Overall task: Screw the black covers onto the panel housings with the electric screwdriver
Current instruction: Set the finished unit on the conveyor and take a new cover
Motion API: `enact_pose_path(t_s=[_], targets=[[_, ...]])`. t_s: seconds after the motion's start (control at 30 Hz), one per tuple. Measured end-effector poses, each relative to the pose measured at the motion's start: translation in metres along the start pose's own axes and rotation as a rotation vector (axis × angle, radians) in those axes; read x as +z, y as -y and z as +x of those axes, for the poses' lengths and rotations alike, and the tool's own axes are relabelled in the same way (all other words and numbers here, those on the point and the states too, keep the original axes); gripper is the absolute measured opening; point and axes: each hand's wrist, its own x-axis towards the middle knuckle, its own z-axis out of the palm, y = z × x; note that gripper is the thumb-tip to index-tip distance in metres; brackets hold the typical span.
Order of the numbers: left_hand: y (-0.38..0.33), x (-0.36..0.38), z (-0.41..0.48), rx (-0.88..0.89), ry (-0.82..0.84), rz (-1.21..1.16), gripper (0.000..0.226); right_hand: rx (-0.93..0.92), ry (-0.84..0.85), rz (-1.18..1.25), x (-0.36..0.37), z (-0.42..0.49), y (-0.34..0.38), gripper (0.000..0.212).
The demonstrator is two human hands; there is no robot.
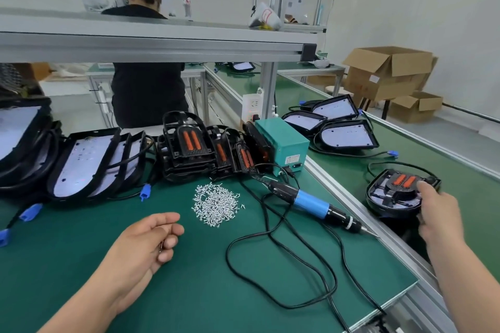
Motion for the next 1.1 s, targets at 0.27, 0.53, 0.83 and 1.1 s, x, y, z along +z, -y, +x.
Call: enact_pose_path(t_s=[0.27,0.53,0.83,1.1], targets=[[-0.004,0.001,-0.006,-0.006,0.065,-0.02,0.035,-0.018,-0.015,-0.14,-0.008,-0.005,0.001,0.05],[-0.008,-0.003,-0.005,-0.07,0.012,-0.211,0.028,-0.162,-0.104,-0.213,-0.004,-0.025,0.006,0.066],[-0.02,-0.027,0.0,-0.225,-0.056,-0.641,0.03,-0.639,0.284,-0.172,0.071,-0.117,0.017,0.026],[-0.021,-0.021,-0.003,-0.276,-0.03,-0.537,0.021,-0.805,0.762,-0.323,0.198,-0.215,0.013,0.012]])
